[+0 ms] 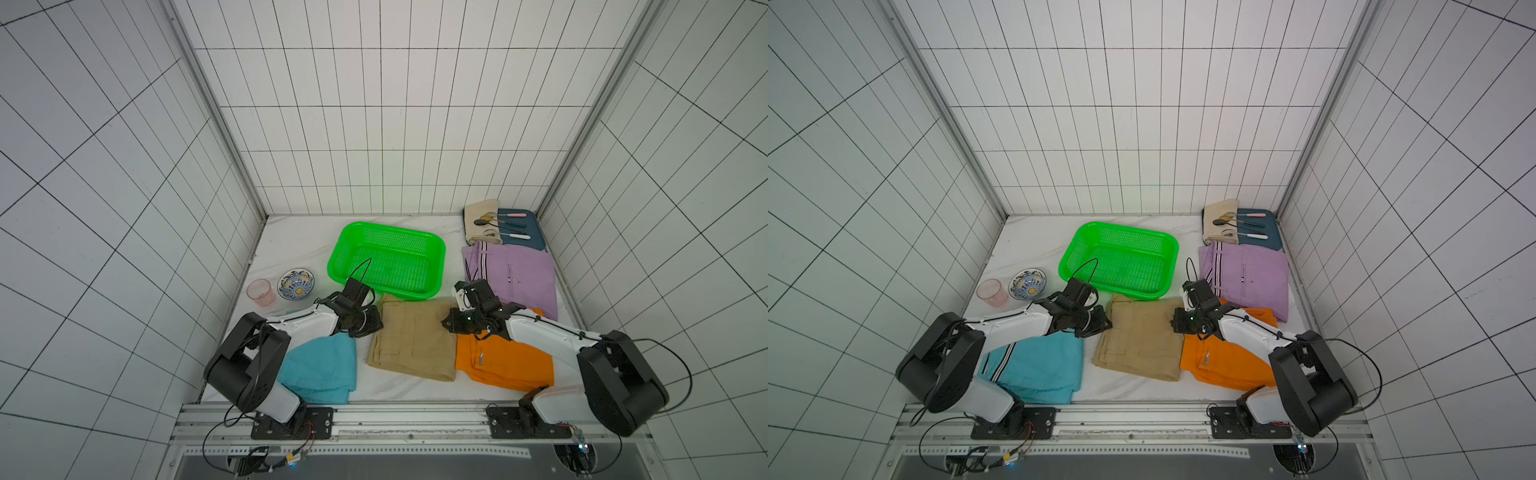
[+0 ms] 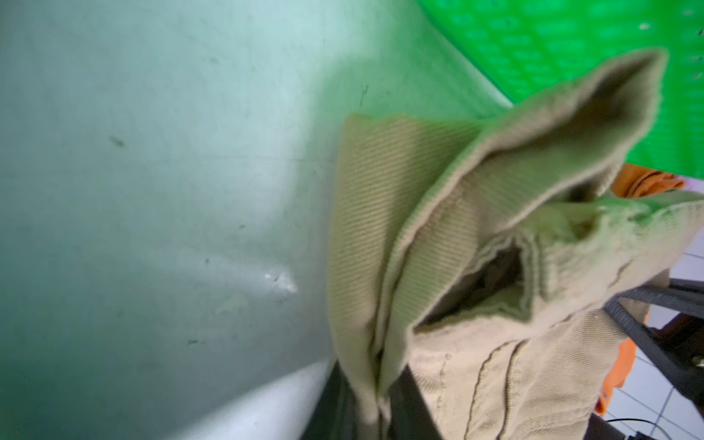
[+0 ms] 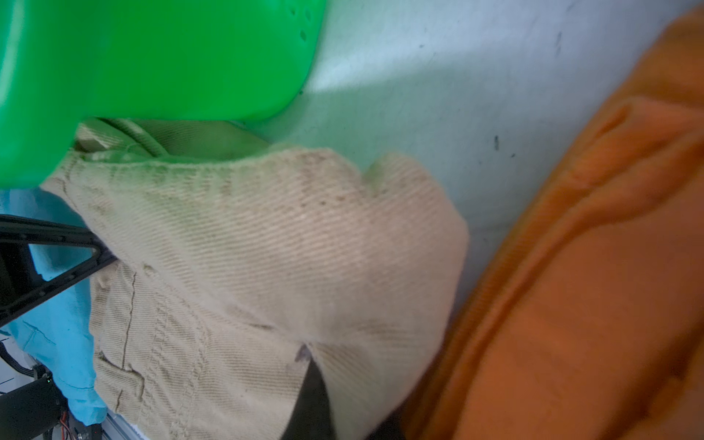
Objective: Put the folded long pants in the basket
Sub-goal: Pick up the long pant at the center of the board, then place the long pant in the basket.
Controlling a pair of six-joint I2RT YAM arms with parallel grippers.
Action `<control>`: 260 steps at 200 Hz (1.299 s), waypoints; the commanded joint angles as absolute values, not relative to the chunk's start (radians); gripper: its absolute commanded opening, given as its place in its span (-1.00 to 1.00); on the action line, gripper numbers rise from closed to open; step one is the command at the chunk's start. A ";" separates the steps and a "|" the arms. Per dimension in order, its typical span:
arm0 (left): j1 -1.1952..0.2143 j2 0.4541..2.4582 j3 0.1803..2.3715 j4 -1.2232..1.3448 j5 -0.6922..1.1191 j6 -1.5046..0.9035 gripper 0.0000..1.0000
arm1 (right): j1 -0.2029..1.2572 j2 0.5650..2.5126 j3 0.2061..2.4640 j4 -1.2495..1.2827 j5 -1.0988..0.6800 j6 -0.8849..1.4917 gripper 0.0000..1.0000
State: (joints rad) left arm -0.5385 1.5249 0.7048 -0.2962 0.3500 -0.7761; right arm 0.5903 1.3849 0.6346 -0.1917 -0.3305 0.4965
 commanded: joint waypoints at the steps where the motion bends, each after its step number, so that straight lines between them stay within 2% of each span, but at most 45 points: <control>1: -0.545 1.494 0.698 -0.321 0.315 -0.775 -1.00 | 0.592 1.384 0.669 -0.185 -0.335 0.485 -1.00; 71: -0.612 1.197 0.763 -0.521 0.169 -0.723 -1.00 | 0.655 1.172 0.674 -0.298 -0.339 0.515 -1.00; 125: -0.641 0.993 0.930 -0.711 0.185 -0.734 -1.00 | 0.758 0.969 0.889 -0.578 -0.289 0.543 -1.00; 159: -0.636 0.959 1.073 -0.792 0.137 -0.721 -1.00 | 0.759 0.985 1.093 -0.700 -0.244 0.522 -1.00; 199: -0.450 1.114 1.324 -0.863 0.221 -0.655 -1.00 | 0.754 1.188 1.368 -0.727 -0.181 0.479 -1.00; 229: -0.378 1.306 1.508 -0.891 0.212 -0.592 -1.00 | 0.720 1.356 1.538 -0.722 -0.142 0.424 -1.00; 245: -0.342 1.389 1.560 -0.868 0.219 -0.589 -1.00 | 0.666 1.462 1.624 -0.719 -0.171 0.419 -1.00; 260: -0.290 1.479 1.595 -0.845 0.300 -0.614 -1.00 | 0.602 1.537 1.648 -0.678 -0.245 0.450 -1.00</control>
